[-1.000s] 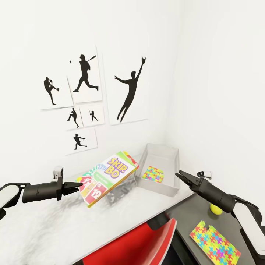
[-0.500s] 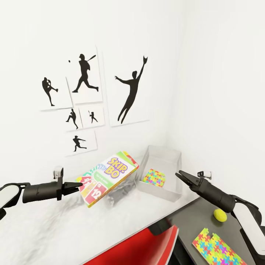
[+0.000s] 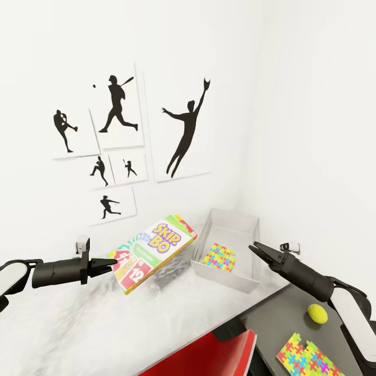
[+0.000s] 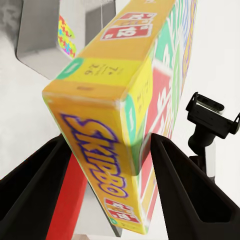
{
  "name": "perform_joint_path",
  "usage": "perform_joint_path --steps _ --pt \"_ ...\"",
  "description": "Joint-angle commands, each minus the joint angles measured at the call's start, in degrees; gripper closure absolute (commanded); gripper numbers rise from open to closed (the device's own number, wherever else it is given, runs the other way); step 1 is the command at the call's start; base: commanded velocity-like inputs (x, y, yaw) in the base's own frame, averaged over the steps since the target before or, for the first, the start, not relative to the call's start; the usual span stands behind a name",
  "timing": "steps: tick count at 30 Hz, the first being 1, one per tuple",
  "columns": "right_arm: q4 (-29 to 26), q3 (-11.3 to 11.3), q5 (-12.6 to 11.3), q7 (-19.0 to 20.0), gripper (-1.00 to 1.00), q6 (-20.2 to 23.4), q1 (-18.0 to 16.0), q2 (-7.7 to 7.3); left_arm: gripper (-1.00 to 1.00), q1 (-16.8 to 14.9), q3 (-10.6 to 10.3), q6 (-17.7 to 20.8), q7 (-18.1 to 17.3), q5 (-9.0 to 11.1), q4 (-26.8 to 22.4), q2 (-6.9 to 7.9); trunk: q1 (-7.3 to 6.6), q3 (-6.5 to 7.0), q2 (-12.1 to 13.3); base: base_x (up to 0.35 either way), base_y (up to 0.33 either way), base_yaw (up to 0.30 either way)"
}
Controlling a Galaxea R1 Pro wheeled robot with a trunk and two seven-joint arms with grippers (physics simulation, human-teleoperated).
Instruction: Put all the toys in the child's room - the three board games (two on the bed and one on the table), the two jigsaw puzzles on the table, and the tennis ball on the table - inside the toy box on the table in the child's room.
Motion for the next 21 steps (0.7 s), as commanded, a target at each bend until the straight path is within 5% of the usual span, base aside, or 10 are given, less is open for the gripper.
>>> perform_joint_path --steps 1,21 --pt "0.0 -0.03 -0.16 0.04 -1.0 0.31 -0.06 -0.01 1.0 -0.09 -0.13 0.0 -0.54 -0.36 0.03 0.05 0.04 -0.13 -0.13 0.026 0.0 0.0" --pt "0.0 -0.03 -0.16 0.04 -1.0 0.31 -0.06 -0.01 1.0 -0.09 -0.13 0.0 -0.54 -0.39 0.03 0.05 0.04 -0.13 -0.13 0.055 0.0 0.0"
